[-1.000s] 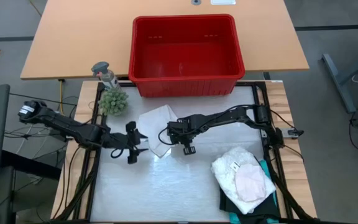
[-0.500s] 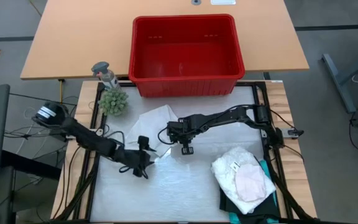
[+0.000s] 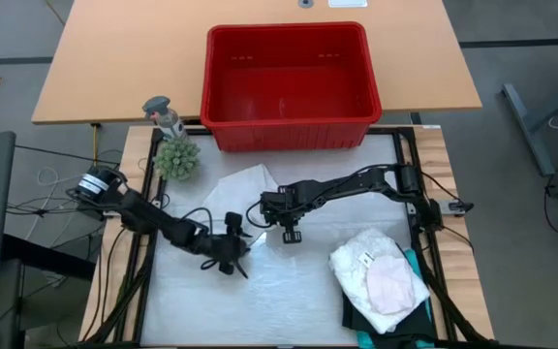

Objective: Fold Laundry from Bin
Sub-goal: Fold the white boxers

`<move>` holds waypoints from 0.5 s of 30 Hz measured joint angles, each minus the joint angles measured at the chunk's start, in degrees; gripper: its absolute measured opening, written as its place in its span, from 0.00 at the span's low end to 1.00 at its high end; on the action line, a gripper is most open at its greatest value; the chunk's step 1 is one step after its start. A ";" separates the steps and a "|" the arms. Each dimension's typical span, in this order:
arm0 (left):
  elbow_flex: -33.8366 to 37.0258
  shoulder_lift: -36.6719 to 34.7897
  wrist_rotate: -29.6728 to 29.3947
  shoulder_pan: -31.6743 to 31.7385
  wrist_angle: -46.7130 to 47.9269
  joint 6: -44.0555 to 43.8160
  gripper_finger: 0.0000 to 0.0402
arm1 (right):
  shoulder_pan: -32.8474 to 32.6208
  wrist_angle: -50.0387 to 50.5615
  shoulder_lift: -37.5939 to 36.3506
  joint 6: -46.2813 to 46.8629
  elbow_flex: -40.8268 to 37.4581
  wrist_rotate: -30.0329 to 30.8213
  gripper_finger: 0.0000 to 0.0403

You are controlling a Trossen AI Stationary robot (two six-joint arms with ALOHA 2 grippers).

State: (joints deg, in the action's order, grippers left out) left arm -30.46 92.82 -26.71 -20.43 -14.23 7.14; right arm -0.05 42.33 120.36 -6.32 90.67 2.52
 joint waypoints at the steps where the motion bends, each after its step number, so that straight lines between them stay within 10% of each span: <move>1: 0.00 0.02 0.54 0.39 0.08 0.05 0.37 | 0.02 0.00 0.00 0.01 0.00 0.00 0.05; 6: 0.00 0.09 1.47 1.76 1.73 -0.59 0.05 | 0.04 0.00 0.00 0.78 0.00 -0.04 0.05; 15: -2.70 -5.88 0.77 -0.33 13.20 -7.02 0.00 | 0.70 4.40 -0.07 0.91 3.01 0.15 0.05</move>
State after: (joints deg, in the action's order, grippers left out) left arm -33.16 86.95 -25.94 -20.77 -1.02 0.12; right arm 0.64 46.73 120.29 -5.41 93.69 2.68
